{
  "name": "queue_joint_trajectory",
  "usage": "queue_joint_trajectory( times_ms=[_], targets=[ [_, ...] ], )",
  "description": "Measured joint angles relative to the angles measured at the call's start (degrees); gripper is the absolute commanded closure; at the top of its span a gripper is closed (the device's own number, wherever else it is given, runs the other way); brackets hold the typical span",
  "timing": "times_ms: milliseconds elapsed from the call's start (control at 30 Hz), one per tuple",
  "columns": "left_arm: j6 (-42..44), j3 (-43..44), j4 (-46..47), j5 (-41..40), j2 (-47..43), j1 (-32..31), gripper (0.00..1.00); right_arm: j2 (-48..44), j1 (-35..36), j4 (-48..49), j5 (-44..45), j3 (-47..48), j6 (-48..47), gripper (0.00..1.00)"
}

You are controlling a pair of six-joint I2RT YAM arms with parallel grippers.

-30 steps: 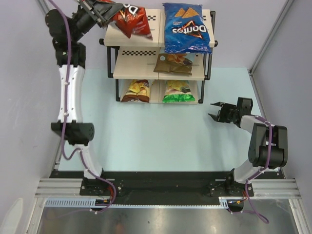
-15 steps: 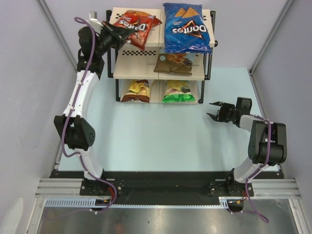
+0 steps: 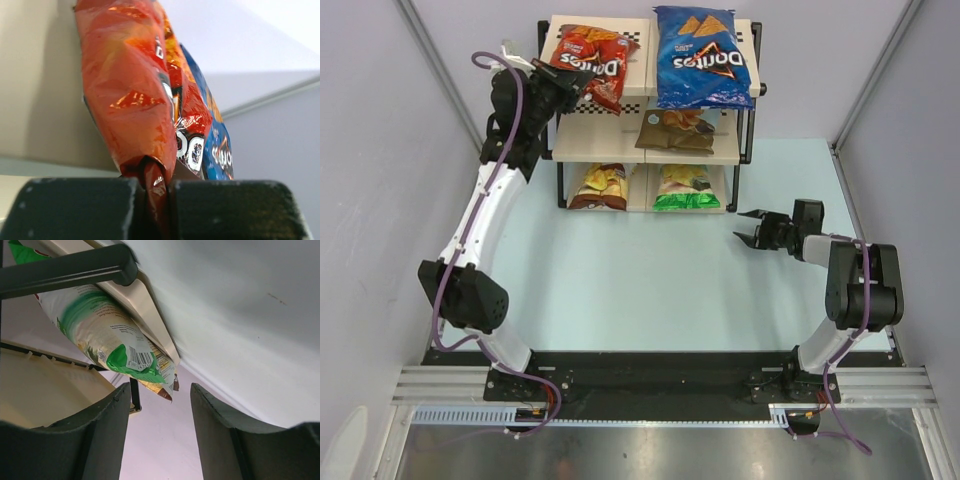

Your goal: Place and organize the chips bags onto the shelf

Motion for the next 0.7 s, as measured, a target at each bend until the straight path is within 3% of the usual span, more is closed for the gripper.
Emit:
queue_joint_trajectory(
  times_ms=[167, 233, 367, 500, 700],
  targets=[
    [-0.5, 1.6, -0.7, -6.2, 0.5, -0.3, 0.99, 0.0, 0.5, 0.0, 0.0, 0.0, 0.0, 0.44],
    [-1.3, 3.5, -0.8, -7.6, 1.9, -0.3, 0.83, 0.0, 0.5, 0.2, 0.0, 0.0, 0.0, 0.44],
    [-2.9, 8.5, -0.7, -8.0, 6.2, -0.3, 0.72, 0.2, 0.5, 0.3, -0.2, 0.0, 0.0, 0.44],
    [-3.8, 14.8, -0.2, -6.6, 10.4, -0.5, 0.52, 0.8, 0.5, 0.3, -0.8, 0.1, 0.0, 0.44],
    [-5.6, 18.3, 1.0, -4.6, 13.0, -0.6, 0.44, 1.1, 0.5, 0.7, -1.4, 0.1, 0.0, 0.44]
  ],
)
